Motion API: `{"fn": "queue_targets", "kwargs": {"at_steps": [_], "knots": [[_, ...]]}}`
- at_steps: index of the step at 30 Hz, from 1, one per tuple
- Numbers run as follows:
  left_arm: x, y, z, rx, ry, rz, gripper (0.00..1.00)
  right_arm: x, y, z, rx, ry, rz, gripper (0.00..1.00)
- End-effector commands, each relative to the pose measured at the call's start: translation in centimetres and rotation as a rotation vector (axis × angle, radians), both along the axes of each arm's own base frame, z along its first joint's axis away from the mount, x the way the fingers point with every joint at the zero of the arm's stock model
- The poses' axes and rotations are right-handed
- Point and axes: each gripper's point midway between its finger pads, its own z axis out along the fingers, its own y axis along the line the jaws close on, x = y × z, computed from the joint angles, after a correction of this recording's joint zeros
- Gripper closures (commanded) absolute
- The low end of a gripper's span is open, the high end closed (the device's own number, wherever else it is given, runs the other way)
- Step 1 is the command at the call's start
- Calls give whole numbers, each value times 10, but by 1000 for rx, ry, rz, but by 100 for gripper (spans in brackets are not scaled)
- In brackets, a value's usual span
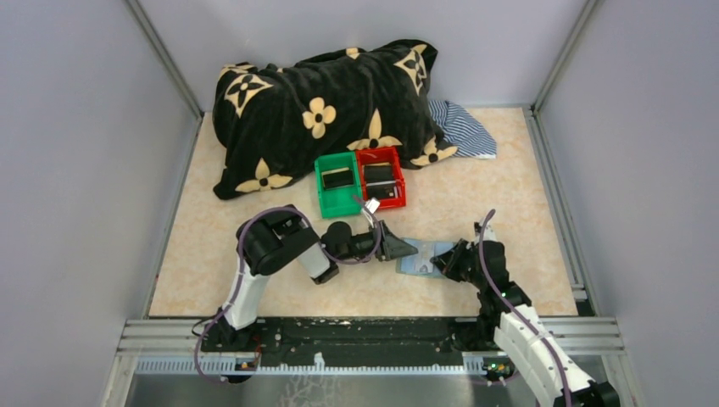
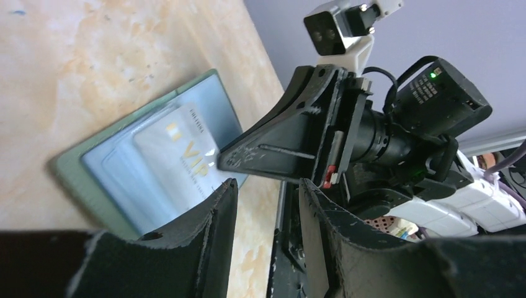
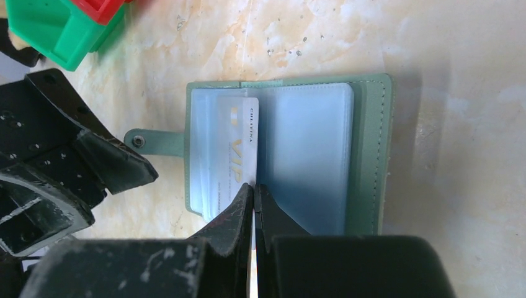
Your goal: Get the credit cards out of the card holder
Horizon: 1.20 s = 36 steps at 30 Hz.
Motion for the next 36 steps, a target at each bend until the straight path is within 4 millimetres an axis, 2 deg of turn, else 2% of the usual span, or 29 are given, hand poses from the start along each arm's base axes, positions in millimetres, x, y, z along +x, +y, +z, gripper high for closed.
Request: {"fn": "queue_targets", "kwargs": {"at_steps": [1,8,13,17,24,29,32,36], "knots": [[-4,-12,1,-38,6,-47,52,9,3,15,19,-54,10,100],[-3,-6,-39,63,89,-17,53,10,2,21,14,-63,4,100],[2,-1,-73,208,190,28,53,10,0,21,9,-60,-6,100],[9,3,-89,299,240,75,56,8,-4,22,-1,-60,-28,100],[15,7,-97,324,299,110,58,8,-22,31,-37,-71,-125,100],[16,10,-99,324,318,123,59,7,-28,38,5,-74,-201,100],[17,11,-98,318,319,125,59,9,-34,50,37,-124,-258,100],[17,12,-94,305,311,114,60,10,-47,77,63,-212,-336,100]]}}
